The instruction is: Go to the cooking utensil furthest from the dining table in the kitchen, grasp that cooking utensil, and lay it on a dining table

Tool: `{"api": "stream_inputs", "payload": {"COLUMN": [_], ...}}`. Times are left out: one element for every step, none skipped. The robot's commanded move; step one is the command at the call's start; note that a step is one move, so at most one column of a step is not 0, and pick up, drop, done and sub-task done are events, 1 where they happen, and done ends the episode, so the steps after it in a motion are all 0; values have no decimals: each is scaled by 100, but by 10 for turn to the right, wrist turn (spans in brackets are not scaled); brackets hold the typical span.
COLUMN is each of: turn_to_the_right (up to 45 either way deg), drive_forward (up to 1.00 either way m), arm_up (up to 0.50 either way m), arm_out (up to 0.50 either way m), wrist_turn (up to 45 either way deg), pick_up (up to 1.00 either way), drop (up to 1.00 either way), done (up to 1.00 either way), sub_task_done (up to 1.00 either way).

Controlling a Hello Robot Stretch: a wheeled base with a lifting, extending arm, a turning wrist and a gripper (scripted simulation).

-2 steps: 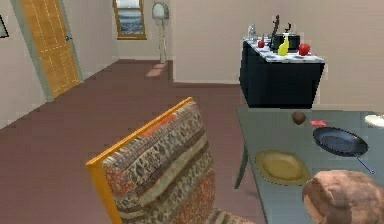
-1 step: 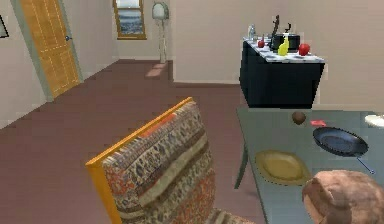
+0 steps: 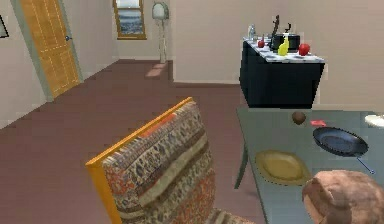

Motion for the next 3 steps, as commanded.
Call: {"api": "stream_inputs", "payload": {"turn_to_the_right": [0,0,0], "drive_forward": [0,0,0], "arm_up": [0,0,0], "arm_out": [0,-10,0], "wrist_turn": [0,0,0], "pick_up": [0,0,0], "drop": [100,0,0], "done": [0,0,100], "sub_task_done": [0,0,0]}}
